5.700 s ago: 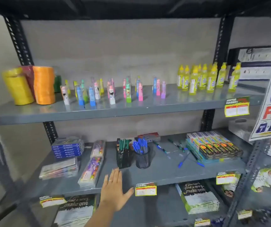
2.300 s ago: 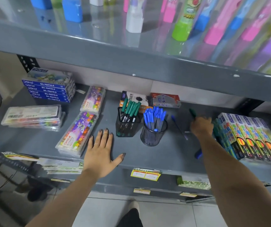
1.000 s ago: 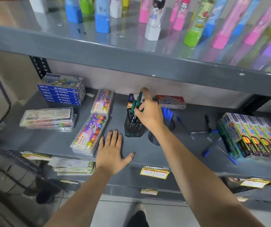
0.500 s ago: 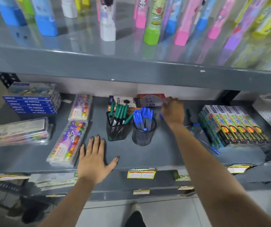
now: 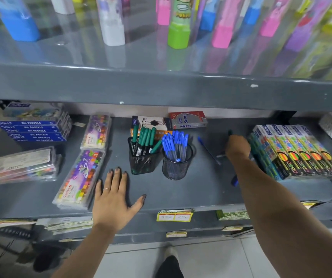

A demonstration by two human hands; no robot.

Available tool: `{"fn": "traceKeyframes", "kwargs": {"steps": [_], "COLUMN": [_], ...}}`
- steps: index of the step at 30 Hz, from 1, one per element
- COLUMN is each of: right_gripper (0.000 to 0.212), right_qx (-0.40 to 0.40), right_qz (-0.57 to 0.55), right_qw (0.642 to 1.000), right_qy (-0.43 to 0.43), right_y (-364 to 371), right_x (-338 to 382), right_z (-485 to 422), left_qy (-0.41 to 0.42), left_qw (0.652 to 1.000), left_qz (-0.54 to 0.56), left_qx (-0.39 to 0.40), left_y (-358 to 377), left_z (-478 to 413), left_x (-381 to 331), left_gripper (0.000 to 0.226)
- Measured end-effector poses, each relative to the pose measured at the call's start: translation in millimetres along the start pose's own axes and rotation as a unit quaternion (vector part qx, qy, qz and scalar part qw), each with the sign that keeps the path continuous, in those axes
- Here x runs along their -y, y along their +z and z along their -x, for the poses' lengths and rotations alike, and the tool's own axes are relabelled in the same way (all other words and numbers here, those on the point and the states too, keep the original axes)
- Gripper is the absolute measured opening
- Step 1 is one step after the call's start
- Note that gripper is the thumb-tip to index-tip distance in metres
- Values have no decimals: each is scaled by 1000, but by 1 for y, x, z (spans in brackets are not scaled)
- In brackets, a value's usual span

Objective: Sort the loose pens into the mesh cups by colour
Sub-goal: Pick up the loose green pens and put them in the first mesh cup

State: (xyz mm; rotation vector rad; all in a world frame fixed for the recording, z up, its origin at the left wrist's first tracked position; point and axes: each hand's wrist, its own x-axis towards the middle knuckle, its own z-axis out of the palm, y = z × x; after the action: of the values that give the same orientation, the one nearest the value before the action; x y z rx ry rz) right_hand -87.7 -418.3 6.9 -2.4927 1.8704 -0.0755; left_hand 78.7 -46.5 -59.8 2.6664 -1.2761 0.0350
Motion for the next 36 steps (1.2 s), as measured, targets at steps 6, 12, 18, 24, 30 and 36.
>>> {"fn": "traceKeyframes", "kwargs": {"steps": [6,12,18,24,30,36], "right_gripper": [40,31,34,35,47,38], "right_qx": [-130,-13,116,40,-23,-65], "right_qz": [-306,-636,-715,-559,-359,-219], "right_qw": [942,767,674,794,881,903], "right_qy": [-40,-83,-148,-235,-308,-363], "right_y": [-52,-116,-119,-82,-55,-49], "right_x": [28,97,172,207,202,182], "right_z": [9,69,116,140,152,147], "left_qy": [0,-3,-7,-11,-12,-12], "left_qw": [1000,1000,1000,1000,999,1000], "left_qz": [2,0,-1,1,-4,9], "left_qx": [2,3,17,24,32,14], "left_y": [0,0,-3,-6,-6,-2], "left_z": [0,0,0,1,1,1], "left_x": [-1,0,-3,-2,-2,-1], "left_gripper": [96,97,95,97,98,97]}}
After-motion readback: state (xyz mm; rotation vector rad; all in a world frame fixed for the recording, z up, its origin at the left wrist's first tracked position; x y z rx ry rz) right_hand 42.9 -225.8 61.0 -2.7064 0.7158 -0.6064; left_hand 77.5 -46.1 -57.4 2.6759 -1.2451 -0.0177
